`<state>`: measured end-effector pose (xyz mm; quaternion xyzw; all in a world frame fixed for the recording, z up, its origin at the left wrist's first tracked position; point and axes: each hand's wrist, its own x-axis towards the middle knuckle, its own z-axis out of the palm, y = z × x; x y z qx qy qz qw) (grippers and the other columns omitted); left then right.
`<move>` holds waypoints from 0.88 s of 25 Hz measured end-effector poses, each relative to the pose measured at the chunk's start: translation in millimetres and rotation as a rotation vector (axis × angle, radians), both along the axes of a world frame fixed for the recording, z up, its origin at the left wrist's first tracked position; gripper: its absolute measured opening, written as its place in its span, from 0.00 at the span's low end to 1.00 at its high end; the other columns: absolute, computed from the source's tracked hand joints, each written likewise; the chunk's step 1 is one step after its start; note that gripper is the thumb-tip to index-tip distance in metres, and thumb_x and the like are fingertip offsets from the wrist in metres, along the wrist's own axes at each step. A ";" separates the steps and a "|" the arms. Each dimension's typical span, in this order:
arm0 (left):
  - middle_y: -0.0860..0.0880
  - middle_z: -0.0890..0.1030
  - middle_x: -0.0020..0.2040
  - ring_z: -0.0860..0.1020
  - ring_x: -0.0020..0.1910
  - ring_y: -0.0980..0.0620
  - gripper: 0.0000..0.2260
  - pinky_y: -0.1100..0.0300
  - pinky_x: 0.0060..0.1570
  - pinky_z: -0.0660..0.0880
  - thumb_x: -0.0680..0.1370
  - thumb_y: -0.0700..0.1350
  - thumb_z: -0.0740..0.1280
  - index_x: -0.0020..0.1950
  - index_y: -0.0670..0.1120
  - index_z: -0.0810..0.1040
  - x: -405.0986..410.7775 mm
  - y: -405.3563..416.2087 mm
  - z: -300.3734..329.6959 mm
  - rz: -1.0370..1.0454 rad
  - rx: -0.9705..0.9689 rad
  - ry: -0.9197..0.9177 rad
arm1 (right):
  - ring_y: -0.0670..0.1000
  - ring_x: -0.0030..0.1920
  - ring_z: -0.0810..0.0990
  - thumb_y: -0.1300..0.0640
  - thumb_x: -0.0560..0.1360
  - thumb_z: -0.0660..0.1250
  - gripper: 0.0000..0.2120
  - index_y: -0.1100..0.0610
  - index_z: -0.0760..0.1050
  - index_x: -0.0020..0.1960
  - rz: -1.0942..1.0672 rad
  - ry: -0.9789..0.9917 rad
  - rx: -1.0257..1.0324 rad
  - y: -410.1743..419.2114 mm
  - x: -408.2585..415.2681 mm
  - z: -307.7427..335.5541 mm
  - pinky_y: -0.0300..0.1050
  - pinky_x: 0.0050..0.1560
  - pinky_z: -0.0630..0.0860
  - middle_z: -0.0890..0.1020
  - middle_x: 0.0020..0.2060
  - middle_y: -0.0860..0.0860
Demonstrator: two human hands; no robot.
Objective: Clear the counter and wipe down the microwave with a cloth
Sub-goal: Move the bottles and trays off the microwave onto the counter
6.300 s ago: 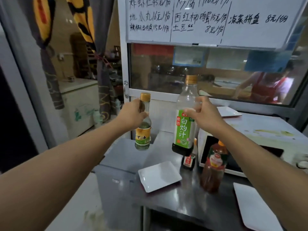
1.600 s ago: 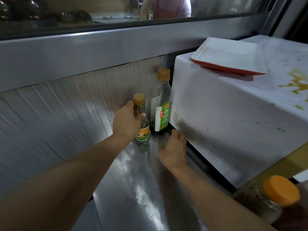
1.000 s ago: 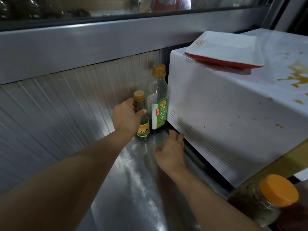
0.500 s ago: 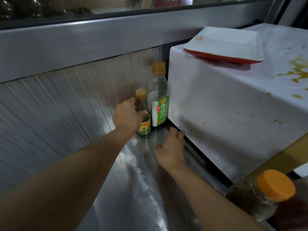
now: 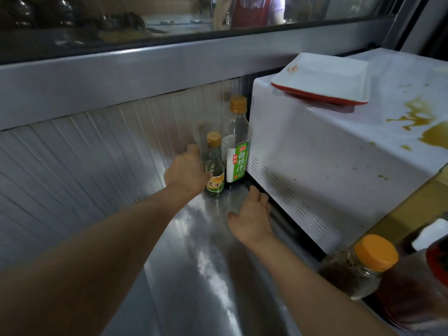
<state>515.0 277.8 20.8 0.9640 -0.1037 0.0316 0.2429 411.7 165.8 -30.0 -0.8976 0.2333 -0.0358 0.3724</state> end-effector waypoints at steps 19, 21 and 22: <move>0.44 0.73 0.62 0.72 0.61 0.44 0.24 0.52 0.54 0.72 0.74 0.50 0.68 0.66 0.45 0.65 -191.3 43.1 83.9 -0.339 0.305 0.098 | 0.57 0.66 0.63 0.57 0.71 0.65 0.27 0.59 0.63 0.68 -0.029 -0.124 -0.264 32.8 -183.1 134.4 0.49 0.64 0.66 0.65 0.65 0.56; 0.45 0.72 0.64 0.71 0.63 0.44 0.25 0.52 0.56 0.71 0.74 0.51 0.68 0.67 0.46 0.64 -207.1 30.4 78.4 -0.371 0.276 0.147 | 0.58 0.66 0.65 0.57 0.71 0.66 0.27 0.60 0.64 0.68 -0.067 -0.152 -0.286 24.2 -204.5 140.0 0.51 0.65 0.66 0.66 0.65 0.57; 0.45 0.72 0.65 0.70 0.65 0.44 0.26 0.52 0.58 0.71 0.74 0.51 0.68 0.68 0.47 0.64 -213.4 22.5 75.3 -0.388 0.263 0.167 | 0.58 0.66 0.65 0.57 0.71 0.67 0.27 0.60 0.64 0.68 -0.080 -0.159 -0.286 18.4 -214.2 142.2 0.52 0.65 0.66 0.66 0.65 0.58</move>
